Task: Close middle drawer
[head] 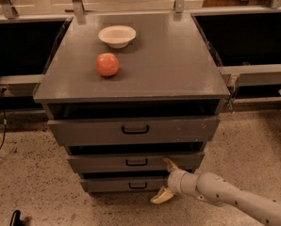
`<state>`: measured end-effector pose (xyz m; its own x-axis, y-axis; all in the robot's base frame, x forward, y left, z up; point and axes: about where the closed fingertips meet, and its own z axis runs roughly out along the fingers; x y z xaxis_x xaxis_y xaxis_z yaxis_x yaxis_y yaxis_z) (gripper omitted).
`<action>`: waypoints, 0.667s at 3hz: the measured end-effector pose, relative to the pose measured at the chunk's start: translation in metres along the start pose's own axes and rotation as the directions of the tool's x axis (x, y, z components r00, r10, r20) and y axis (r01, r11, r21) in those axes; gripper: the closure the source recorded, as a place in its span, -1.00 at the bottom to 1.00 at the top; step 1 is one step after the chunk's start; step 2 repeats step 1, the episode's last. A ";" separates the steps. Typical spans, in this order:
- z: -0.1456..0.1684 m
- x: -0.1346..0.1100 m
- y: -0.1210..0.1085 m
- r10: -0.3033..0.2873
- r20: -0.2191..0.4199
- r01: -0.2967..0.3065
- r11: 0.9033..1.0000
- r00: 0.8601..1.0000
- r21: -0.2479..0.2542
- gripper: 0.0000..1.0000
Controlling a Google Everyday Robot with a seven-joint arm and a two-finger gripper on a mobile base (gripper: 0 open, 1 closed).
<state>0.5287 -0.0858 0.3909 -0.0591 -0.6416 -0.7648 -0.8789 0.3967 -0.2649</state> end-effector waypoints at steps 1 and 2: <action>0.001 0.000 -0.001 0.001 0.000 -0.001 1.000 1.000 0.003 -1.00; 0.001 0.000 -0.001 0.001 0.000 -0.001 1.000 1.000 0.003 -1.00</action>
Offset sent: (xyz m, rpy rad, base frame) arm 0.0000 0.0000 0.0000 0.0000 0.0000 0.0000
